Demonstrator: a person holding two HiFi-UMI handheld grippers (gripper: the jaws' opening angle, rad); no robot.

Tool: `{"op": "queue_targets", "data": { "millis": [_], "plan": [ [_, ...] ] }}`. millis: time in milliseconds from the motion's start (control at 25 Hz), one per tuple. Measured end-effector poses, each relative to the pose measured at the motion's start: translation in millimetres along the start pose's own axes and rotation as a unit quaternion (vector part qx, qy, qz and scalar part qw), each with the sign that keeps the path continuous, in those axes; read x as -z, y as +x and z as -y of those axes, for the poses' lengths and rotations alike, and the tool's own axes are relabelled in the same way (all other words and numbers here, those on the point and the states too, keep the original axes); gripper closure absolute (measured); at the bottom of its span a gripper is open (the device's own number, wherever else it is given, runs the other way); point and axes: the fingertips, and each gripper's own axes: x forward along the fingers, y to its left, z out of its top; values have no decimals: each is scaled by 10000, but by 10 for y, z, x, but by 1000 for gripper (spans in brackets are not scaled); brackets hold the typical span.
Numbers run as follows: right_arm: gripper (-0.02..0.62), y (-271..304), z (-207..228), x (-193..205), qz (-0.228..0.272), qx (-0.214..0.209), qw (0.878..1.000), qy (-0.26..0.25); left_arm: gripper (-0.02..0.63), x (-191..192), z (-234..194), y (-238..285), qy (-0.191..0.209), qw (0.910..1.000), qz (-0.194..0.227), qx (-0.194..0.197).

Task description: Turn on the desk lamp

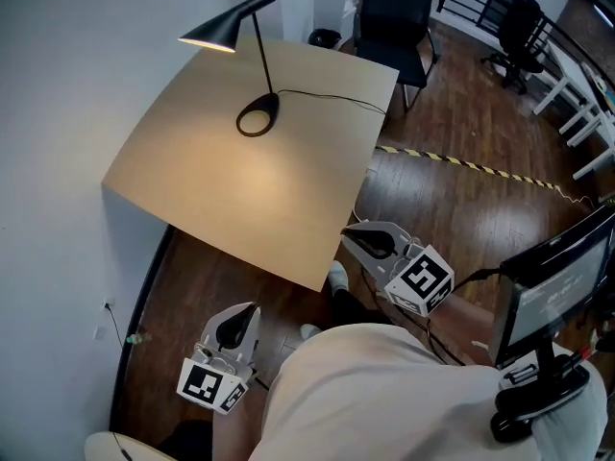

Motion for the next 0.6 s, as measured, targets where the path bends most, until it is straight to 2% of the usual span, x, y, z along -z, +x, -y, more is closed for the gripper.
{"op": "queue_targets", "data": {
  "millis": [320,600],
  "plan": [
    [592,-195,-81,-156,182,63,9998,-60,588,8,95,12,91,9998,-56,157],
    [592,-201,-182,-260,293,-86,9995,-79,588,39,122,-13,83,9998,-77,145]
  ]
}}
